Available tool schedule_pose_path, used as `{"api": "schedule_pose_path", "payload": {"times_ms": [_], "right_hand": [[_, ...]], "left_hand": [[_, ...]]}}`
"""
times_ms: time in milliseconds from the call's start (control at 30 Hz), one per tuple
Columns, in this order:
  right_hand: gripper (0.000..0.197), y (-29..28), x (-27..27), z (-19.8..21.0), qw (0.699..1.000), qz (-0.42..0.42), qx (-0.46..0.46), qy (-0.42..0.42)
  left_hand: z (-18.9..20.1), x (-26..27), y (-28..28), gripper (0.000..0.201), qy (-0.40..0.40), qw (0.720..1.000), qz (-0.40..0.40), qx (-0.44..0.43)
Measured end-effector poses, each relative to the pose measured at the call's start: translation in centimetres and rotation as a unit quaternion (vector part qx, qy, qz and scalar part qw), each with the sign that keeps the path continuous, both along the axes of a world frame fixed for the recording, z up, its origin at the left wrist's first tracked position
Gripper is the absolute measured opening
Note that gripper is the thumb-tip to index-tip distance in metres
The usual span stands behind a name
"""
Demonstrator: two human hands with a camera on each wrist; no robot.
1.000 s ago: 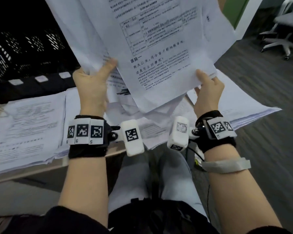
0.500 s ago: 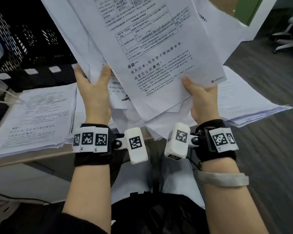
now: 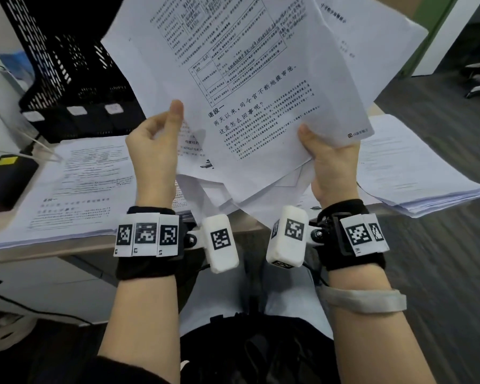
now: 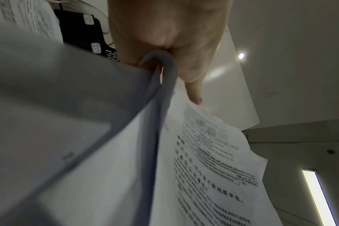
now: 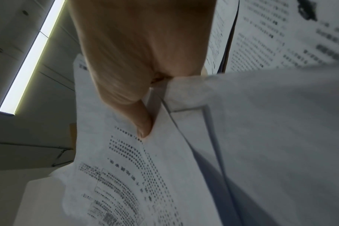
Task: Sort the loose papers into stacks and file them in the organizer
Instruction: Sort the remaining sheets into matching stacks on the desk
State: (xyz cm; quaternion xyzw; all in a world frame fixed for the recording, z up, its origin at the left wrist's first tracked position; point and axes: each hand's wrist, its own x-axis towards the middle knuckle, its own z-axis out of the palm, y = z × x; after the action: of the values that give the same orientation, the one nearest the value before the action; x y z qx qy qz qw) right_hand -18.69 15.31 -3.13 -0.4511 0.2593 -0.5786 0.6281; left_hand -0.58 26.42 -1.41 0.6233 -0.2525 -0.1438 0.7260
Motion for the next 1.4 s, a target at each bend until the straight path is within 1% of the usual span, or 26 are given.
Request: {"api": "schedule_pose_path", "payload": {"times_ms": [33,67,133,167,233,300,333,433,500,600,700,833,900,1000,1100,1167,1200,1233,1267,1300,1333,1400], "right_hand": [[0.042,0.1,0.3,0.0,1.0,0.001,-0.001,0.004],[0.046,0.2,0.6,-0.1,1.0,0.003,-0.001,0.004],[0.05,0.4,1.1,-0.2,1.0,0.01,-0.003,0.002],[0.048,0.4,1.3,-0.1,1.0,0.015,-0.008,0.002],[0.038,0.6,1.7,-0.1,0.999,0.035,-0.019,0.014],[0.025,0.7,2.0,-0.1,0.997,0.061,-0.029,0.036],[0.021,0.9,2.3,-0.1,0.996,0.069,-0.031,0.049],[0.025,1.5,3.2,-0.2,0.992,0.087,-0.038,0.081],[0.028,1.9,3.8,-0.3,0.989,0.111,-0.047,0.089],[0.026,2.3,4.5,-0.3,0.987,0.135,-0.04,0.083],[0.022,2.4,4.9,-0.4,0.987,0.146,-0.018,0.063],[0.023,2.7,5.7,-0.7,0.988,0.125,-0.012,0.088],[0.025,2.9,6.2,-0.8,0.989,0.108,-0.017,0.097],[0.026,3.0,6.5,-0.9,0.993,0.074,-0.019,0.095],[0.027,3.1,6.6,-0.8,0.996,0.038,-0.006,0.08],[0.028,3.2,6.9,-0.8,0.997,0.016,-0.004,0.074],[0.028,3.3,7.0,-0.8,0.997,0.004,-0.003,0.072],[0.029,3.4,7.2,-0.7,0.997,-0.01,-0.001,0.075],[0.029,3.5,7.3,-0.8,0.996,-0.025,-0.001,0.081],[0.029,3.5,7.5,-0.8,0.995,-0.039,-0.002,0.087],[0.029,3.5,7.7,-0.9,0.994,-0.052,-0.007,0.091],[0.028,3.2,7.9,-1.0,0.991,-0.081,-0.018,0.105]], "left_hand": [[0.0,0.2,0.1,0.038,0.004,1.0,-0.005,0.007],[0.0,0.4,0.2,0.036,0.006,1.0,-0.007,0.017],[-0.2,0.8,0.5,0.022,0.008,0.999,-0.008,0.03],[-0.1,0.8,0.7,0.019,0.009,0.999,-0.006,0.032],[-0.2,1.2,1.2,0.025,0.01,1.0,0.007,0.024],[-0.1,1.7,1.6,0.024,0.021,0.999,0.027,-0.003],[-0.1,2.0,1.8,0.023,0.025,0.999,0.036,-0.02],[-0.2,2.8,2.2,0.021,0.029,0.997,0.049,-0.06],[-0.2,3.1,2.5,0.021,0.028,0.996,0.045,-0.066],[-0.1,3.5,3.2,0.018,0.028,0.996,0.05,-0.072],[0.0,4.1,4.1,0.018,0.033,0.993,0.081,-0.078],[-0.6,4.6,5.2,0.015,0.051,0.989,0.108,-0.088],[-1.0,5.1,5.8,0.014,0.051,0.986,0.139,-0.081],[-1.6,6.6,7.1,0.008,0.026,0.976,0.207,-0.06],[-2.2,8.1,8.6,0.005,0.016,0.973,0.226,-0.048],[-2.3,8.5,9.8,0.004,-0.005,0.969,0.246,-0.028],[-2.3,8.7,10.4,0.008,-0.02,0.965,0.261,-0.01],[-2.5,9.0,11.1,0.016,-0.028,0.96,0.278,0.01],[-2.8,9.3,11.8,0.023,-0.027,0.956,0.289,0.03],[-3.4,9.8,12.5,0.025,-0.021,0.954,0.292,0.059],[-3.9,10.0,13.0,0.025,-0.012,0.954,0.284,0.098],[-5.0,10.0,13.2,0.023,0.026,0.961,0.23,0.149]]}}
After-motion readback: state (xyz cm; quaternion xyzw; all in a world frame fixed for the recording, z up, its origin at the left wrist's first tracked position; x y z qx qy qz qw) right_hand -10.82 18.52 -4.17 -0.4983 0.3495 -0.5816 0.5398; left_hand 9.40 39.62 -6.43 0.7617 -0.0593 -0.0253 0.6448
